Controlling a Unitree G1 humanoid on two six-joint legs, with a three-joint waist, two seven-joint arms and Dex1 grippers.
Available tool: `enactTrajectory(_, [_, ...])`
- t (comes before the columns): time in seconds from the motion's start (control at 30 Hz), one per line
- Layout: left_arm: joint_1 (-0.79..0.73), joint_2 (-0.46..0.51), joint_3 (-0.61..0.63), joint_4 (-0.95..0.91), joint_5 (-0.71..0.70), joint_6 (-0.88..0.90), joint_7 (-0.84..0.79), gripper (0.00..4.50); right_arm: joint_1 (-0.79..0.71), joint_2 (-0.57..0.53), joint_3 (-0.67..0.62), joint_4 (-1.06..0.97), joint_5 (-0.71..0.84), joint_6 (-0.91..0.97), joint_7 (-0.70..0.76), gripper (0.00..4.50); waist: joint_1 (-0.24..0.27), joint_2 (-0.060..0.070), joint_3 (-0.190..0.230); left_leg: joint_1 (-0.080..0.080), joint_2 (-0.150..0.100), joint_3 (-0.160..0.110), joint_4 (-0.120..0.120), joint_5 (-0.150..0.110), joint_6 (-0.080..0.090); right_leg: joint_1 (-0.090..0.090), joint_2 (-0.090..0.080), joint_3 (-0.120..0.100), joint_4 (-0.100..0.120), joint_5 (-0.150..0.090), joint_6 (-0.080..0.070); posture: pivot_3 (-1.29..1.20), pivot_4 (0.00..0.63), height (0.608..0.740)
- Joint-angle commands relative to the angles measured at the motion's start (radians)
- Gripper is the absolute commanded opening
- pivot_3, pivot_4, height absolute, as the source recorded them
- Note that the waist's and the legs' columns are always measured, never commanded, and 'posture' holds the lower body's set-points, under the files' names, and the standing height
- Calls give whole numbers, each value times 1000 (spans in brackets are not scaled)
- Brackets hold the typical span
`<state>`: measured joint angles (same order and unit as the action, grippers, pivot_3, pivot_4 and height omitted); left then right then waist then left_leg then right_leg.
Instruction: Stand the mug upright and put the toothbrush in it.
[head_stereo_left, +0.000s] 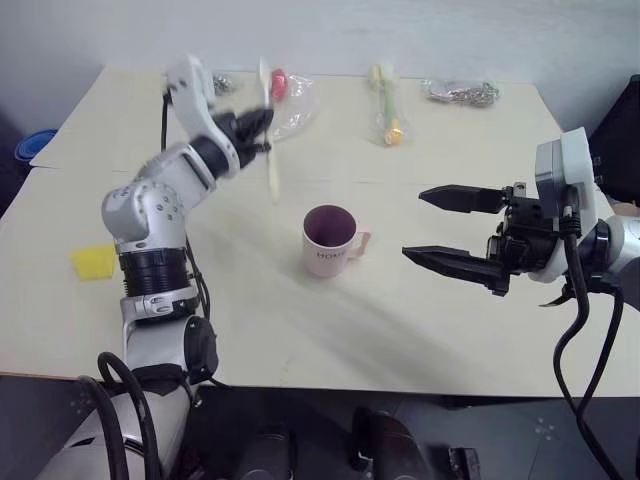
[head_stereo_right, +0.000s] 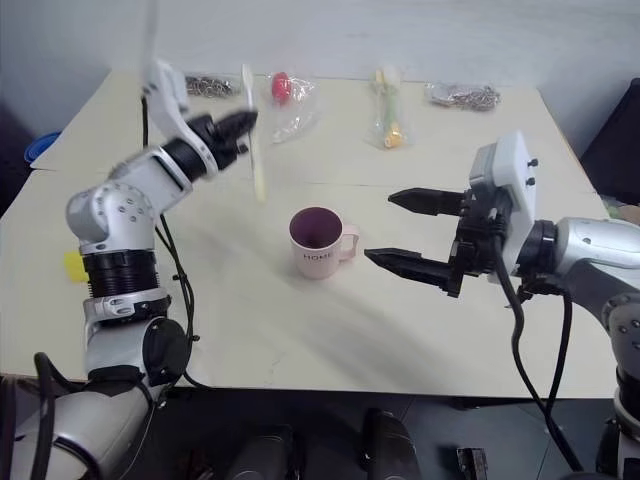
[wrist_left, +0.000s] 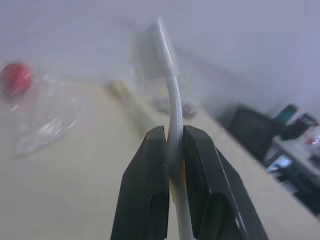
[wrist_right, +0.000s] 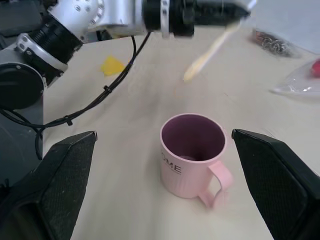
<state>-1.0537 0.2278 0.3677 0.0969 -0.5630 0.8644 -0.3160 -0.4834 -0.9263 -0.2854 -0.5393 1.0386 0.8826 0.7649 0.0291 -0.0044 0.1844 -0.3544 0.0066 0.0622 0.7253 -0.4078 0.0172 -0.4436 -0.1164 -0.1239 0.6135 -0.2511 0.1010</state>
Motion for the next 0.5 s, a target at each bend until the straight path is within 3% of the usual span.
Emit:
enactTrajectory(0.03, [25,-31,-106,-135,-69,5,-88,149,5,-11,-19,-19,-2,-10,-17,4500,0,0,0,0,0,0,0,0,0,0,0,0,0,0,0,0,150,740])
enactTrajectory(0.2, [103,8,-306,-141,75,-119,-144,149,-3,0,-28,-22,12,-6,-59,4500,-3,0,0,1,0,1,0,0,0,0,1,1,1,0,0,0,150,740])
enactTrajectory(0.33, [126,-3,-325,-112,117,-221,-148,149,-14,8,-38,-19,44,0,-96,4500,-4,0,0,1,1,2,0,0,0,0,2,1,0,0,0,0,150,740])
enactTrajectory(0.5, [194,1,-333,-164,92,-266,-205,1675,-17,9,-42,-18,81,1,-128,4500,-1,0,0,1,1,1,0,0,0,0,1,1,0,0,0,0,150,740])
